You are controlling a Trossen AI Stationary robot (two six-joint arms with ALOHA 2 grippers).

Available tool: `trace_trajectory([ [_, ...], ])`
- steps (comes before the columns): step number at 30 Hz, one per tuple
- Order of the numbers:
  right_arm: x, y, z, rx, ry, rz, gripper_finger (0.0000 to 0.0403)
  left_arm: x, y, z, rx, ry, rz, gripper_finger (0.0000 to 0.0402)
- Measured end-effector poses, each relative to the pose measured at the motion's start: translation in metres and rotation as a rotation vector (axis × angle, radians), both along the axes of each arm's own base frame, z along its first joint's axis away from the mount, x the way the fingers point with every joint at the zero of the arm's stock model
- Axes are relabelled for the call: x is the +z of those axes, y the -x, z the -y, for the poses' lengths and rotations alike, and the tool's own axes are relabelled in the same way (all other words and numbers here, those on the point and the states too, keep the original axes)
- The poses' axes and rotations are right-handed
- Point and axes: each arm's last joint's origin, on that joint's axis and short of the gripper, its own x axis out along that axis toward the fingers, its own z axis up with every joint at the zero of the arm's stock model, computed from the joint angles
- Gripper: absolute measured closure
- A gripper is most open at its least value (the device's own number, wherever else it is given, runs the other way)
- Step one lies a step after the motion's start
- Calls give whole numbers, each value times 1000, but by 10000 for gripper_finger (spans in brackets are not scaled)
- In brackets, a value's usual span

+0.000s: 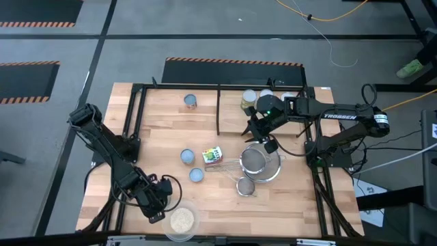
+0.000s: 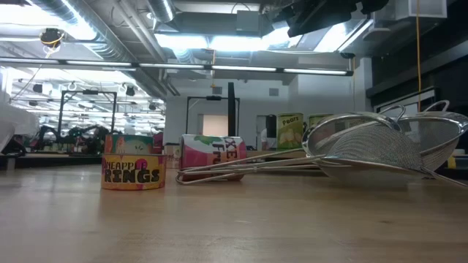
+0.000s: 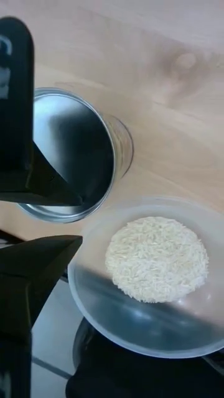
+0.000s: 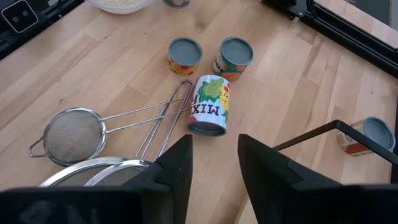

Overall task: Pick and place cans onto a shelf
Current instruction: Put the canned peaches on the shelf

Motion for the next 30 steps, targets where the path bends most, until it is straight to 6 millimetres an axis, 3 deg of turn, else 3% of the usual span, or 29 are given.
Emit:
trace_trajectory([
  [30, 0, 0, 0, -1, 0, -1, 270, -1, -8, -10, 85, -100, 71, 323],
])
